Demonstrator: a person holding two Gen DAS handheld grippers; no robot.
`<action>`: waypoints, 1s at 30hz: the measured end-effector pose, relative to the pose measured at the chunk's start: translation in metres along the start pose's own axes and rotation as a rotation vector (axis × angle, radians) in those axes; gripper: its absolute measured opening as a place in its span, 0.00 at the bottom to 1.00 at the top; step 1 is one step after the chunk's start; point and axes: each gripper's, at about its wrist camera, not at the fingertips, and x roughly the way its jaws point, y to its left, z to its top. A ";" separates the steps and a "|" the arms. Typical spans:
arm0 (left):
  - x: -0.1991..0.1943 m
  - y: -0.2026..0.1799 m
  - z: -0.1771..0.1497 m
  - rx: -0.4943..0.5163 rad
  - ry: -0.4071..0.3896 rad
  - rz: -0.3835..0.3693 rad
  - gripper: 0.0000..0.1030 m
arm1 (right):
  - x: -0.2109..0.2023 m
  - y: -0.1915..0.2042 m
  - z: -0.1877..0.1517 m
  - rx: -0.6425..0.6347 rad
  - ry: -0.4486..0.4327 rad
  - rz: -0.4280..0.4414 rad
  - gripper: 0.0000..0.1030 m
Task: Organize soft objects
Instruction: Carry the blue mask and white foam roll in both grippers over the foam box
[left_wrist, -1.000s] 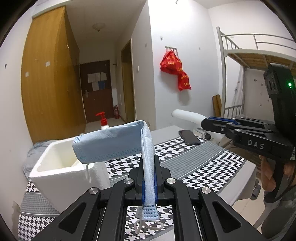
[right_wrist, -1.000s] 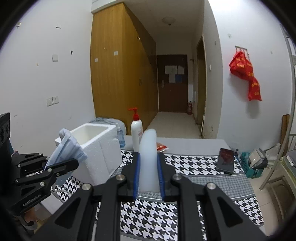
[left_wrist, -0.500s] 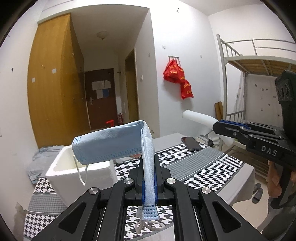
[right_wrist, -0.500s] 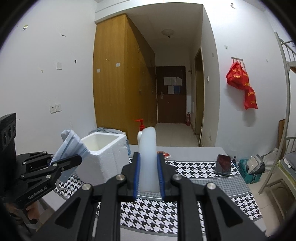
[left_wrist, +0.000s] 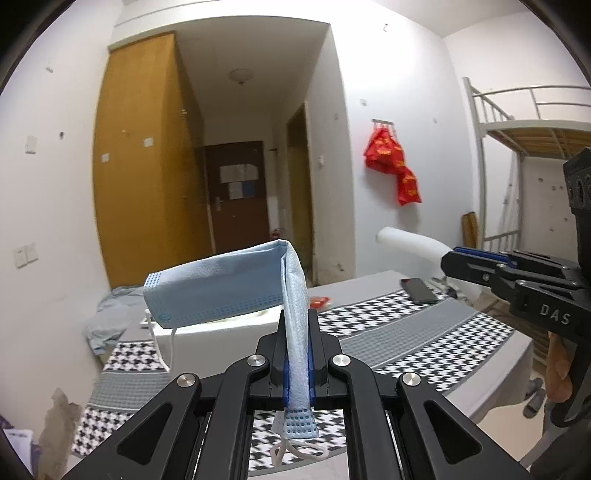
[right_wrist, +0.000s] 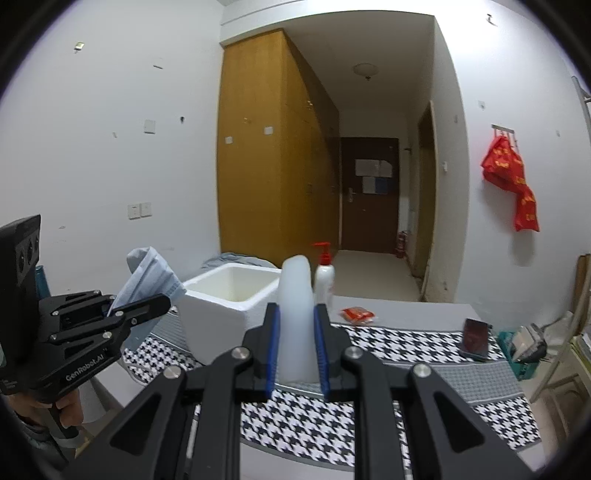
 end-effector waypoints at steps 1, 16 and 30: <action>0.000 0.003 0.000 -0.003 0.001 0.013 0.07 | 0.001 0.002 0.001 -0.002 -0.001 0.011 0.21; -0.010 0.036 -0.010 -0.046 0.018 0.126 0.07 | 0.025 0.033 0.001 -0.033 0.020 0.133 0.21; -0.015 0.049 -0.018 -0.061 0.029 0.187 0.07 | 0.044 0.049 -0.001 -0.036 0.057 0.174 0.21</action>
